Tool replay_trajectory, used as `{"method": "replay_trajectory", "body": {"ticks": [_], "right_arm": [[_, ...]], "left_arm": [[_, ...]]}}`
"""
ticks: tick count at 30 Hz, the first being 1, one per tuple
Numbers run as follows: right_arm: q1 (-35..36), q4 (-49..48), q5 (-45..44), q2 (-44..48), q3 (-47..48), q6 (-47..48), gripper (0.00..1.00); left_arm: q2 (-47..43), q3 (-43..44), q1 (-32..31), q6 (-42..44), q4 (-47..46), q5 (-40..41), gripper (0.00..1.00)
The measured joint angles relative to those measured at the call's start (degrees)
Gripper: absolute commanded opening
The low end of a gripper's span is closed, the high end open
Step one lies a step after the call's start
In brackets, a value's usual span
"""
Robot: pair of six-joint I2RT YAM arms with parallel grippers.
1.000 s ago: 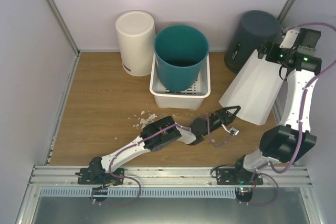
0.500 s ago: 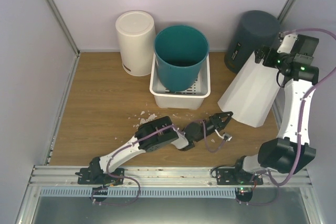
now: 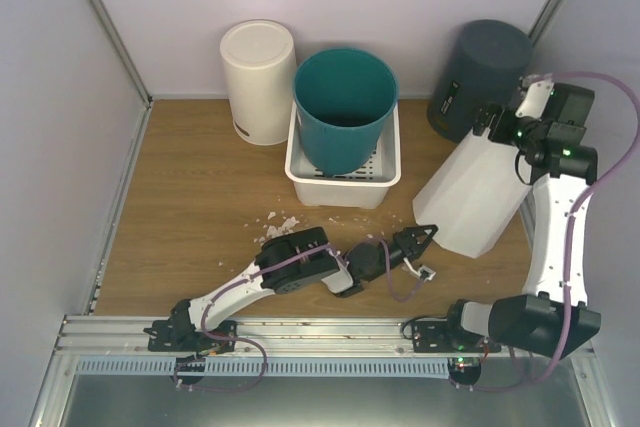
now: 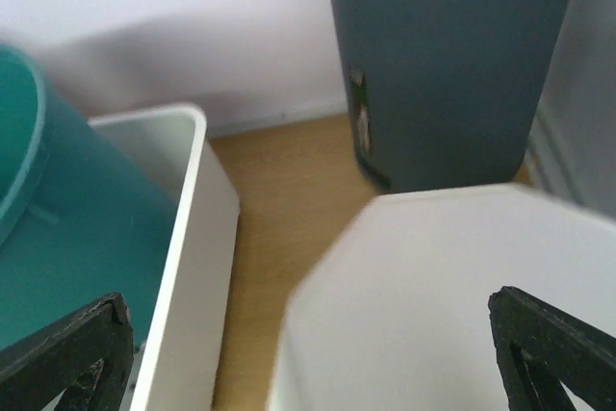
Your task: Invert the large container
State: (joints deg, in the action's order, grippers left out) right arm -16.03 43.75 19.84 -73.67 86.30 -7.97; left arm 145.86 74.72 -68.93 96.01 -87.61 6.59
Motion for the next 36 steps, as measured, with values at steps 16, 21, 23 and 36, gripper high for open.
{"method": "replay_trajectory", "body": {"ticks": [16, 21, 23, 36], "right_arm": [[3.3, 1.2, -0.2, 10.4, -12.7, -3.6, 1.0], [3.5, 1.2, -0.2, 11.5, -13.3, -4.3, 1.0], [3.7, 1.2, -0.2, 11.5, -13.3, -4.4, 1.0], [7.4, 10.8, -5.9, 12.2, -8.7, -5.3, 1.0]], "left_arm": [[-6.8, -15.8, -2.3, -1.0, 0.4, 3.4, 0.91], [-7.3, -16.6, -2.4, -0.8, -0.5, 4.0, 0.96], [-6.9, -15.9, -2.4, -0.5, -0.6, 4.0, 0.98], [-8.0, -15.5, -2.0, -4.3, 2.7, 3.3, 0.99]]}}
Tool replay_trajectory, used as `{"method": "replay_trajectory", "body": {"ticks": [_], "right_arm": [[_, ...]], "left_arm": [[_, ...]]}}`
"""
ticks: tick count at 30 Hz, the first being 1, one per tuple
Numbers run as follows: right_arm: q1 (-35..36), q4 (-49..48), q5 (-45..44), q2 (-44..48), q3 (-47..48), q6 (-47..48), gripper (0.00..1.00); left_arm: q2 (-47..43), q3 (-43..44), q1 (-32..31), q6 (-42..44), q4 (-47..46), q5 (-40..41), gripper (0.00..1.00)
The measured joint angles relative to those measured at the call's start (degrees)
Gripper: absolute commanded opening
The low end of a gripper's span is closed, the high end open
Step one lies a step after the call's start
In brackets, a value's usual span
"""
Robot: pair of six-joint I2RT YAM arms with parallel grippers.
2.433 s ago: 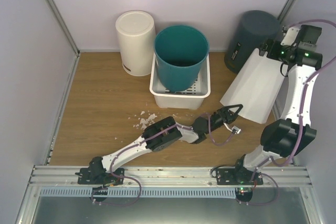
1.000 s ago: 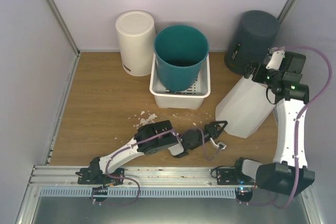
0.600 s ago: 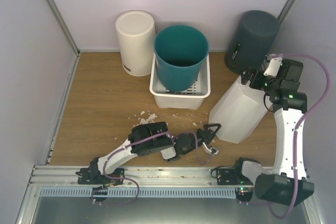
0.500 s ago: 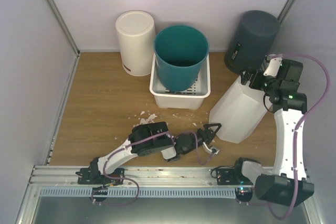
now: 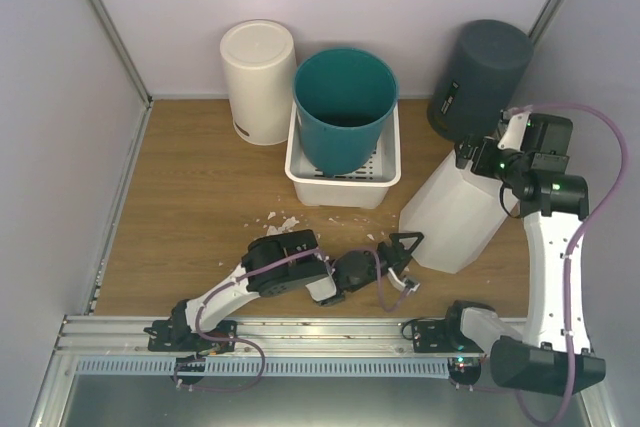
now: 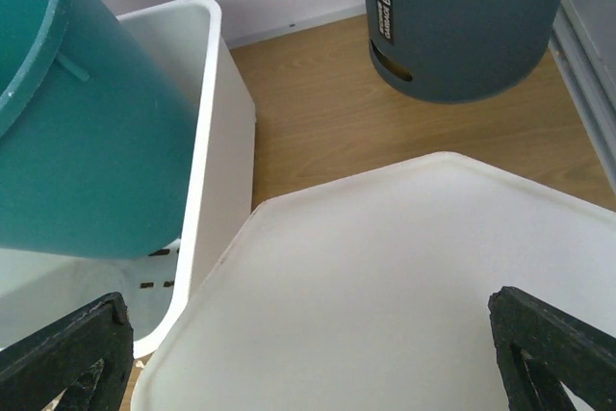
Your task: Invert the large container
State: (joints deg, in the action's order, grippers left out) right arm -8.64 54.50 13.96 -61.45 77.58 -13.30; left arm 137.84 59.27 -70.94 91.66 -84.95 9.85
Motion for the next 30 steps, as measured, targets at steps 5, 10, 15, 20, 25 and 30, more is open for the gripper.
{"method": "replay_trajectory", "body": {"ticks": [5, 10, 15, 20, 25, 30], "right_arm": [[1.4, 1.5, -2.4, 1.2, 0.0, -0.7, 1.0], [3.0, 3.5, -4.4, 2.1, 3.6, -1.5, 1.0], [3.3, 3.8, -4.7, 4.3, 8.8, -2.1, 1.0], [3.3, 5.2, -4.1, 6.1, 9.9, -2.2, 1.0], [3.3, 7.8, -2.2, 7.8, 4.5, -2.2, 1.0], [3.4, 12.6, -1.8, 10.9, -3.0, -3.0, 1.0]], "left_arm": [[-2.7, -0.1, 0.3, -1.6, 7.3, -1.6, 0.99], [-5.9, 3.0, 1.3, -5.3, 20.7, -4.7, 0.99], [-5.0, 12.1, 2.7, -7.5, 34.3, -6.3, 0.99], [1.9, 26.2, 3.8, -7.8, 40.9, -5.4, 0.99], [3.7, 31.6, 4.3, -10.0, 46.1, -2.6, 0.99], [0.4, 28.5, 4.4, -14.0, 50.2, 1.5, 0.99]]}}
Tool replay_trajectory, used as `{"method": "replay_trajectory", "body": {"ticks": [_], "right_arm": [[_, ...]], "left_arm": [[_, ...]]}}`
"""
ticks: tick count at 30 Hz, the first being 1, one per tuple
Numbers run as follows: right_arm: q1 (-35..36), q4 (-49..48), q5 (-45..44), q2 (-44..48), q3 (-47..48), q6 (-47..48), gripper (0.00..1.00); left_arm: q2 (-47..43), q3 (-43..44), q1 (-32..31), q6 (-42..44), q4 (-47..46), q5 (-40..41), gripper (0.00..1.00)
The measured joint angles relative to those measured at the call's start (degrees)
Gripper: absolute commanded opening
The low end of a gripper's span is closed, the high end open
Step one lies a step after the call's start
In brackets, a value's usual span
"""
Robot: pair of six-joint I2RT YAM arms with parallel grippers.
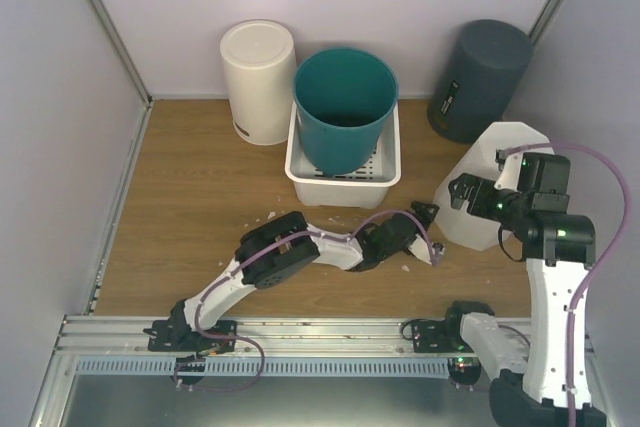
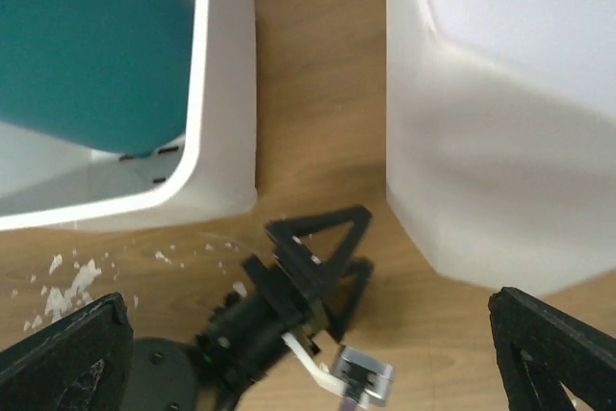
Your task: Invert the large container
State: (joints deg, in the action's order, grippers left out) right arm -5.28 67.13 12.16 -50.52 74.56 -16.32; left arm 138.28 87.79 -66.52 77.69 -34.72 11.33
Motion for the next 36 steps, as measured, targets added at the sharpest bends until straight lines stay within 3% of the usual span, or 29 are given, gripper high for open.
{"method": "replay_trajectory", "body": {"ticks": [4, 15, 21, 29, 36], "right_arm": [[0.0, 4.5, -0.7, 2.8, -1.5, -1.4, 1.0], [0.0, 6.5, -9.8, 4.6, -13.2, -7.5, 1.0], [0.2, 5.9, -14.6, 1.3, -12.0, -9.2, 1.0], [0.2, 1.7, -18.0, -3.1, -13.5, -8.6, 1.0], [0.2, -3.3, -18.3, -6.8, -14.6, -6.4, 1.0]], "left_arm": [[-8.6, -6.0, 0.0, -5.3, 9.0, 1.0, 0.99], [-32.7, -5.3, -1.5, -20.1, 33.0, -2.4, 0.99], [-36.0, 1.6, 2.1, -22.9, 41.3, -2.5, 0.99], [-37.3, 13.9, 15.1, -23.3, 49.2, -3.0, 0.99], [-37.7, 14.6, 20.6, -23.3, 54.2, -3.5, 0.99]]}}
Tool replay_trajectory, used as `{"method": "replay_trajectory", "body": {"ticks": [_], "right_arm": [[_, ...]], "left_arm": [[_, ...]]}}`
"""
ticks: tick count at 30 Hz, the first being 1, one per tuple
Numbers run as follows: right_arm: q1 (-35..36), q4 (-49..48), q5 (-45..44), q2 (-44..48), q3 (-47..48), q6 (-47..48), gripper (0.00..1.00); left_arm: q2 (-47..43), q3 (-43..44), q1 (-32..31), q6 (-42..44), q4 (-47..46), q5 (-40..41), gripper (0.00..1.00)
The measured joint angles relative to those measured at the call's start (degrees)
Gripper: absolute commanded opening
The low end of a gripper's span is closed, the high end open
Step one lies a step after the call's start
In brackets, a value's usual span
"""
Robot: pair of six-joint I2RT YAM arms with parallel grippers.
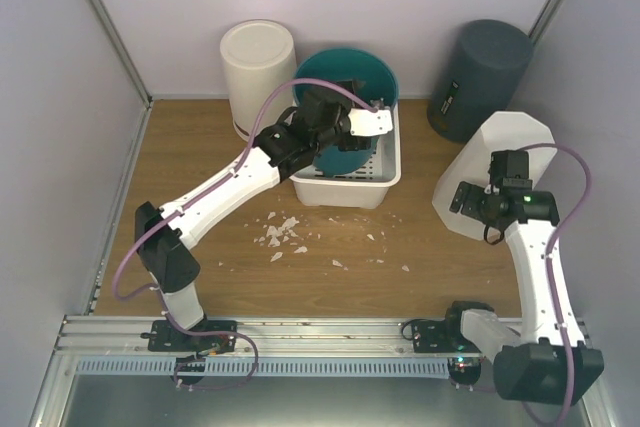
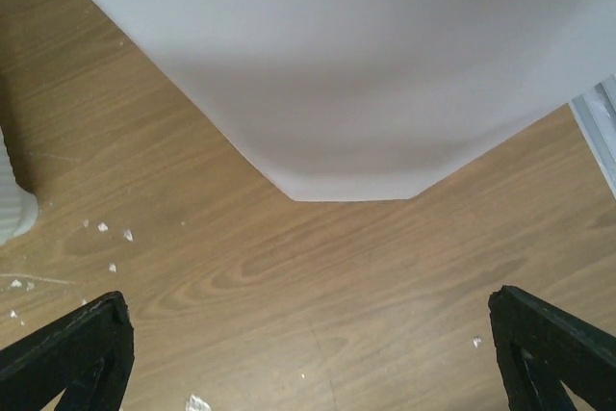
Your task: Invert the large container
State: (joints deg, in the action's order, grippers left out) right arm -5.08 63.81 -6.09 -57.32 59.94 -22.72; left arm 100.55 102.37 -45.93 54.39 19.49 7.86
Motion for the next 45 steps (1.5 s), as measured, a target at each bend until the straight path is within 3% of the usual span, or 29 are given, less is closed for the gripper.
{"method": "replay_trajectory", "body": {"ticks": [21, 38, 45], "right_arm": [[-0.2, -11.2, 2.2, -13.0, 4.3, 6.9, 1.0], [-0.2, -10.6, 7.2, -6.8, 7.5, 6.9, 1.0], [-0.1, -10.3, 9.6, -6.1, 7.2, 6.9, 1.0]], "left_arm": [[7.3, 12.2, 3.2, 0.2, 11.8, -2.3, 0.99], [6.7, 16.6, 1.8, 0.2, 26.7, -5.8, 0.96], [7.0, 16.6, 1.4, 1.2, 28.8, -4.5, 0.69]]}}
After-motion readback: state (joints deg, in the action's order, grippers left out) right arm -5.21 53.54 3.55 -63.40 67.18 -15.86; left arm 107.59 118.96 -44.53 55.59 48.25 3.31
